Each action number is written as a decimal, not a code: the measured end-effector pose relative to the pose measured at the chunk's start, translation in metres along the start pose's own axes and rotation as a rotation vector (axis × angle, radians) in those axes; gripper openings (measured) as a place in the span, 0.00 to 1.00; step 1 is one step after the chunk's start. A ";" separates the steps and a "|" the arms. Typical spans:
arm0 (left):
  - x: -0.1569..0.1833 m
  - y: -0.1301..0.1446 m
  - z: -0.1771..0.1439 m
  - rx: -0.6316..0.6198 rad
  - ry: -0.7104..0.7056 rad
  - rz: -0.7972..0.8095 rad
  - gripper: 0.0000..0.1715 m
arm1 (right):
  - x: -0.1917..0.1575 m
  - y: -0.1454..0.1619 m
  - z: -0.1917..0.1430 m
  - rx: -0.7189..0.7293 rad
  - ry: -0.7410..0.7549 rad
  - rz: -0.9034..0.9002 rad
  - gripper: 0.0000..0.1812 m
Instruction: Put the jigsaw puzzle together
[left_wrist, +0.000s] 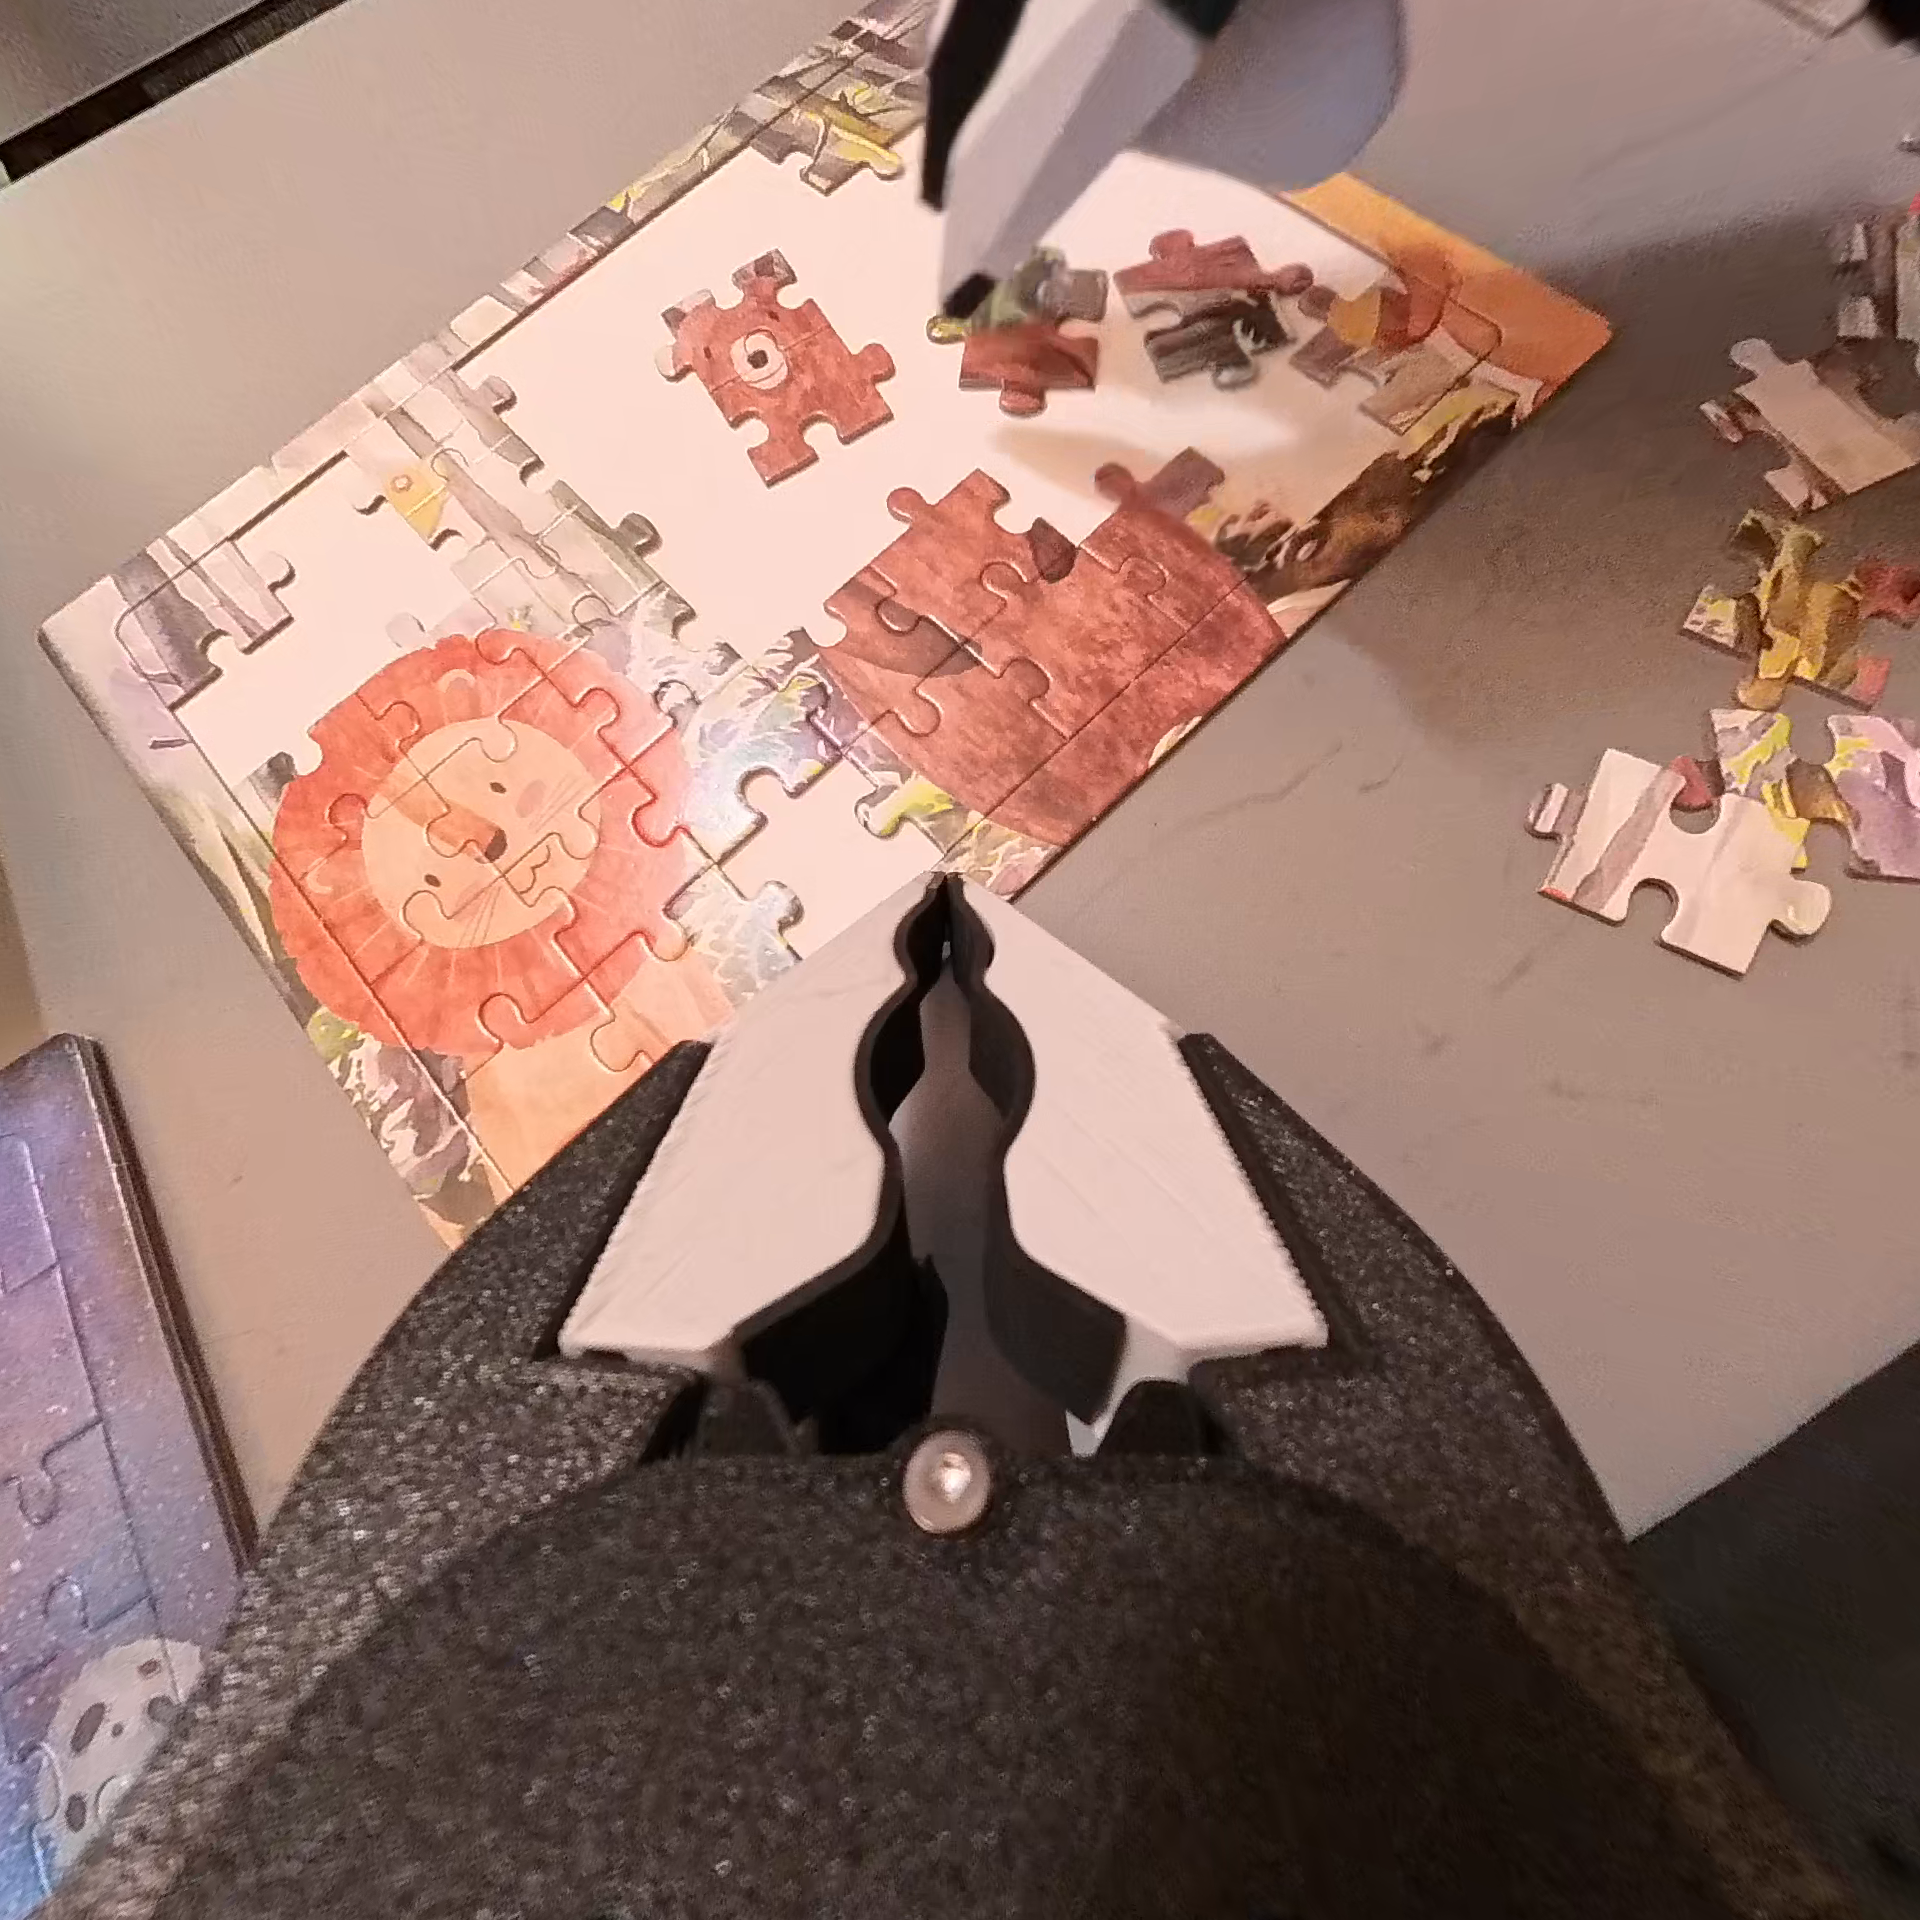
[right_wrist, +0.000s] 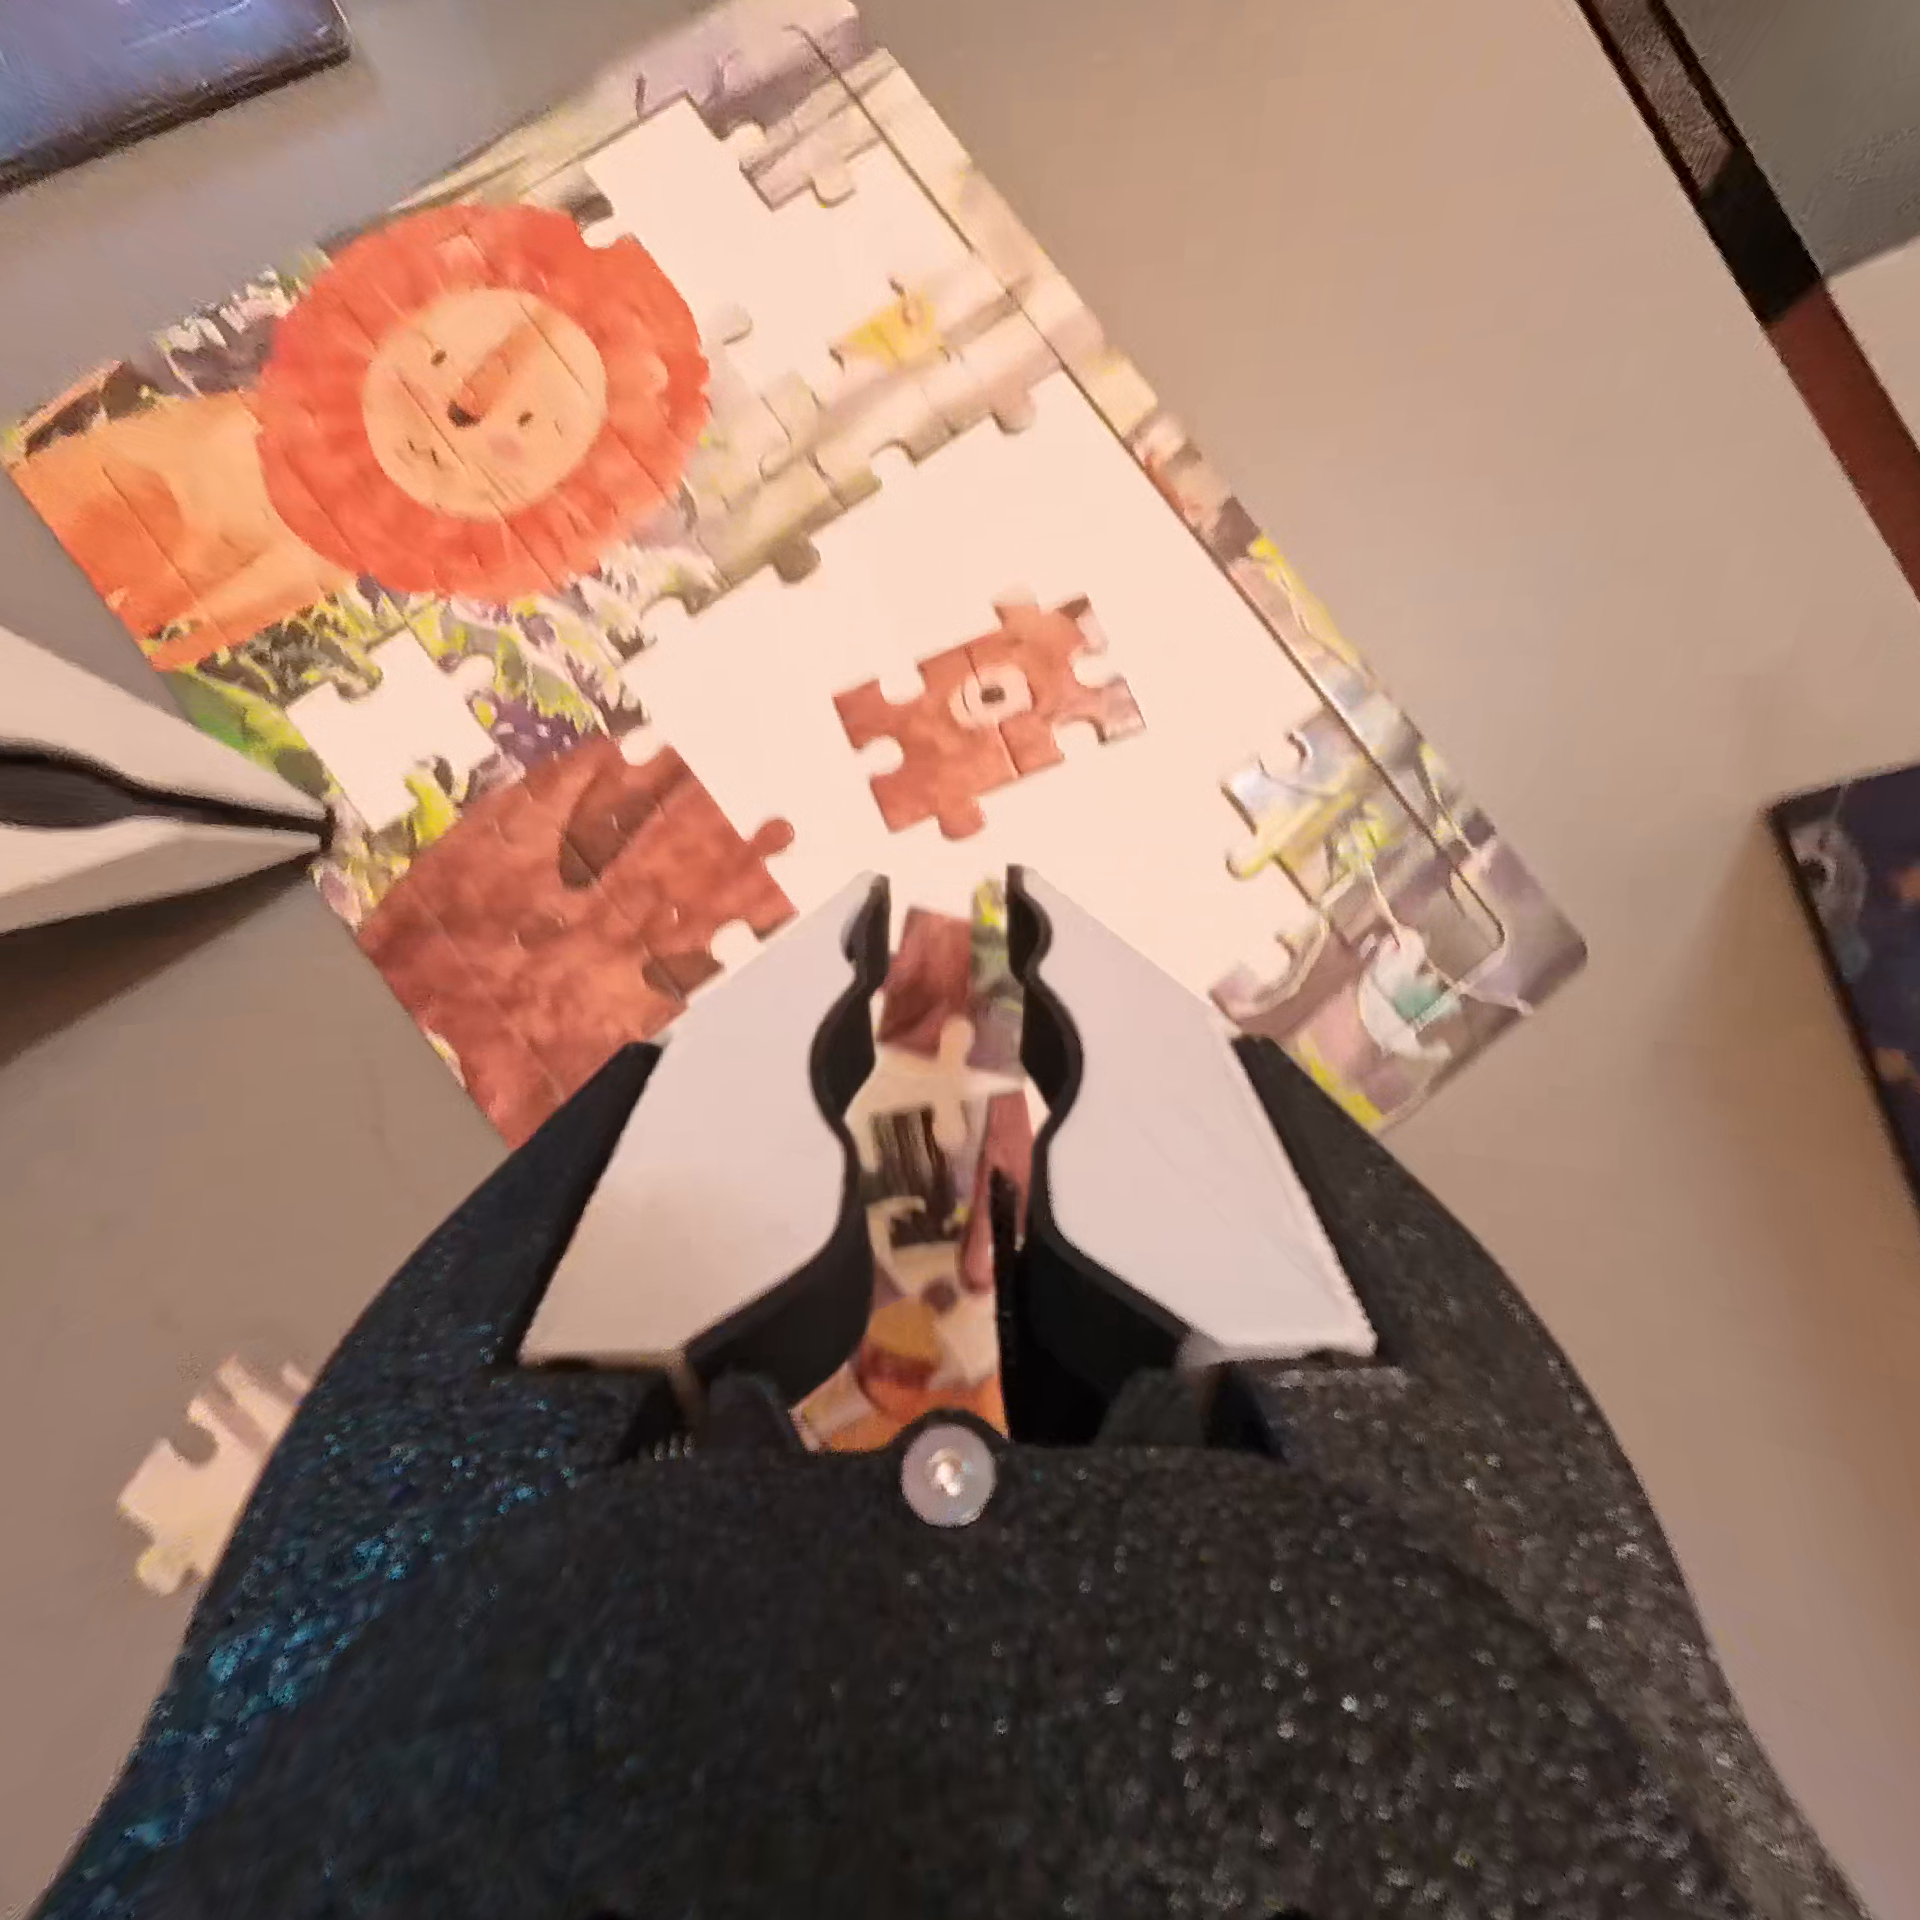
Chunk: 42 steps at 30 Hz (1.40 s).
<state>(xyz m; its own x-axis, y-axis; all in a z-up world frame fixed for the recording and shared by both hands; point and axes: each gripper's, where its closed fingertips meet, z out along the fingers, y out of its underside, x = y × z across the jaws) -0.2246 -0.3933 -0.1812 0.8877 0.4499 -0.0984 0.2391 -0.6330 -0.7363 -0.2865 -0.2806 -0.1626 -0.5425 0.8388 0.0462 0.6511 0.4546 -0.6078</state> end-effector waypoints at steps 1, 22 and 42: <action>0.000 0.000 0.000 0.000 0.000 0.000 0.00 | -0.002 -0.003 0.007 -0.007 -0.003 -0.007 0.11; 0.000 0.000 0.000 0.001 0.004 0.000 0.00 | 0.019 -0.024 0.046 -0.070 0.001 0.035 0.29; 0.002 0.000 0.000 0.001 0.023 -0.009 0.00 | 0.002 -0.034 0.037 -0.125 -0.159 0.179 0.38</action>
<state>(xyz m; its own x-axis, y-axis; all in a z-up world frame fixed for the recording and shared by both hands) -0.2231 -0.3927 -0.1811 0.8943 0.4408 -0.0768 0.2465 -0.6287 -0.7375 -0.3296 -0.3051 -0.1706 -0.4831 0.8559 -0.1845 0.7992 0.3450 -0.4922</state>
